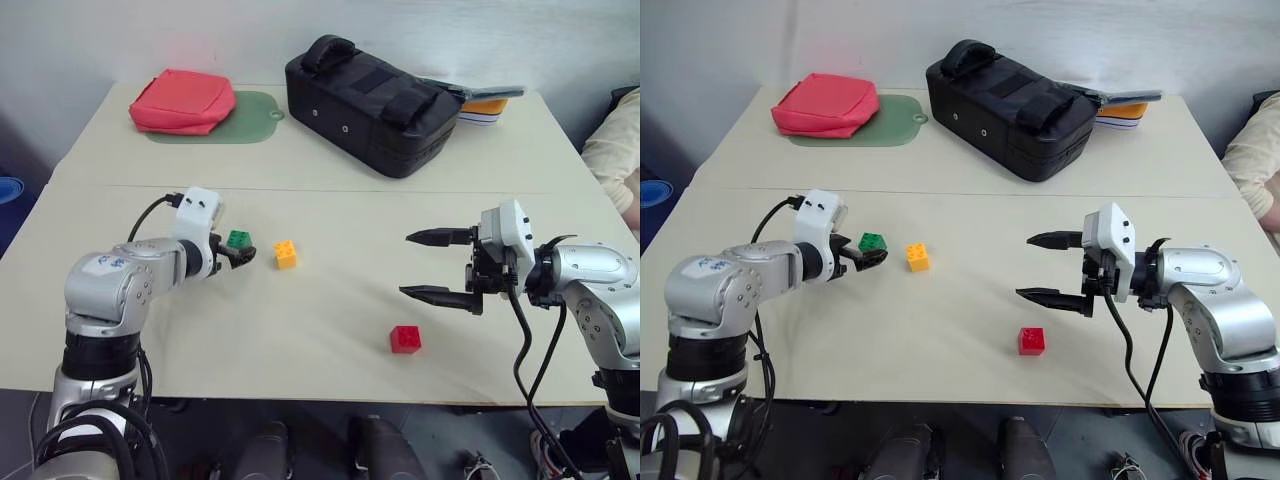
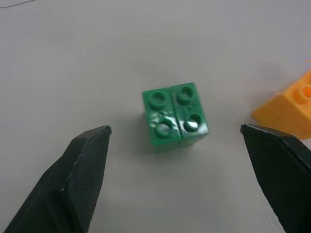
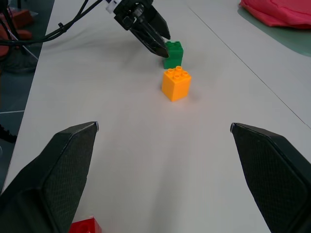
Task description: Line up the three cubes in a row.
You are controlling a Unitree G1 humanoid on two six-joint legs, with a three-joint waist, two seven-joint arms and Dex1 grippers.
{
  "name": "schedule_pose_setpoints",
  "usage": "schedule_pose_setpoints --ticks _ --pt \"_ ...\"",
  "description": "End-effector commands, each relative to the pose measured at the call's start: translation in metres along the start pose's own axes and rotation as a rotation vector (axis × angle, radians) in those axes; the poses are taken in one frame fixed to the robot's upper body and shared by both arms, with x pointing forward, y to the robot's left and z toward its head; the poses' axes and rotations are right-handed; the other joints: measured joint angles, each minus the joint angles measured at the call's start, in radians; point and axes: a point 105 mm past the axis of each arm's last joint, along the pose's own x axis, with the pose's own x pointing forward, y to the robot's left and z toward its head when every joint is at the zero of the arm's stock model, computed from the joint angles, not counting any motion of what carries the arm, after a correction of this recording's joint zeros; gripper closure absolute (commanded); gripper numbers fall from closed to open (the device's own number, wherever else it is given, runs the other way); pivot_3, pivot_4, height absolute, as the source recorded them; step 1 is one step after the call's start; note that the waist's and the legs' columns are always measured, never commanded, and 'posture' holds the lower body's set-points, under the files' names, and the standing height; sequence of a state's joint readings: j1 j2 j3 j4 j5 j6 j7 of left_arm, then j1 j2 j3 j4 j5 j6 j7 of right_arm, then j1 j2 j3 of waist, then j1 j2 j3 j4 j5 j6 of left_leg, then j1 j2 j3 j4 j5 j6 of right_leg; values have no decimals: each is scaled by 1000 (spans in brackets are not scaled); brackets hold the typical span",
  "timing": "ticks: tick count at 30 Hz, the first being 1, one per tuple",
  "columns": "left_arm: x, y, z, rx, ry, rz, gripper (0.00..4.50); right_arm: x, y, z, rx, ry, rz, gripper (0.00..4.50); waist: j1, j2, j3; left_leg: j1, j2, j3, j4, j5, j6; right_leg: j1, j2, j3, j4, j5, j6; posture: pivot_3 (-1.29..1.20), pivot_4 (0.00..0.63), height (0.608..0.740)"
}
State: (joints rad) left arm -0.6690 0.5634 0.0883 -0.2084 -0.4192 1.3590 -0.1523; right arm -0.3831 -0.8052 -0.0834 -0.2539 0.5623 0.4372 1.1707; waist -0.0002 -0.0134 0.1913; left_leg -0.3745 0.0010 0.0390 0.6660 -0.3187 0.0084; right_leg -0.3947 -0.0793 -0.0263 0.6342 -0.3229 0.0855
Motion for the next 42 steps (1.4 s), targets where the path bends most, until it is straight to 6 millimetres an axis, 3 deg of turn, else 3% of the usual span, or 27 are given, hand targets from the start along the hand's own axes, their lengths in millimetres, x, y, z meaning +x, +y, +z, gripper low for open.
schedule_pose_setpoints --ticks 1,11,14,17,22,27,30,35,39,42 --pt "3 -4 17 -4 -36 -6 0 0 5 8 -35 -33 -3 23 0 0 0 0 0 0 0 0 0 0 0 0 2 0 0 0 150 740" --pt "21 7 7 -43 27 31 0 0 4 16 -49 -54 -15 23 -1 0 0 0 0 0 0 1 -1 -1 0 0 3 0 0 0 150 740" --pt "26 0 7 -41 27 5 586 1 4 15 -46 -55 -17 0 1 0 0 0 0 0 0 1 -1 -1 0 0 3 0 0 0 150 740" --pt "30 -11 7 -48 24 -44 1516 1 7 14 -46 -53 -12 0 6 0 0 0 -1 0 0 1 -1 0 0 0 3 0 0 0 150 740" --pt "33 -7 5 -54 23 -30 2991 2 9 16 -43 -57 -7 0 5 0 0 0 -1 0 0 1 -1 0 0 0 3 0 0 0 150 740" --pt "31 1 2 -52 31 -20 2998 1 11 16 -42 -54 1 0 1 0 0 0 -1 0 0 1 -1 -1 0 0 4 0 0 0 150 740" --pt "24 9 11 19 -31 -40 2998 -1 17 16 -42 -41 31 0 -2 0 0 0 0 0 0 1 -1 -1 0 0 3 0 0 0 150 740" --pt "-9 -21 30 385 -205 -354 2998 -5 27 14 -33 0 91 0 -1 0 0 0 0 0 0 1 -1 -1 0 0 2 0 0 0 150 740" --pt "-50 -52 25 575 -272 -714 2998 -11 33 6 -27 58 130 0 1 0 0 0 0 0 -1 1 -1 0 -1 0 -4 0 0 0 150 740" --pt "-63 -71 15 619 -231 -891 2998 -14 37 3 -27 82 153 0 0 0 0 0 0 -1 -1 1 0 1 -2 -1 -5 0 0 0 150 740"
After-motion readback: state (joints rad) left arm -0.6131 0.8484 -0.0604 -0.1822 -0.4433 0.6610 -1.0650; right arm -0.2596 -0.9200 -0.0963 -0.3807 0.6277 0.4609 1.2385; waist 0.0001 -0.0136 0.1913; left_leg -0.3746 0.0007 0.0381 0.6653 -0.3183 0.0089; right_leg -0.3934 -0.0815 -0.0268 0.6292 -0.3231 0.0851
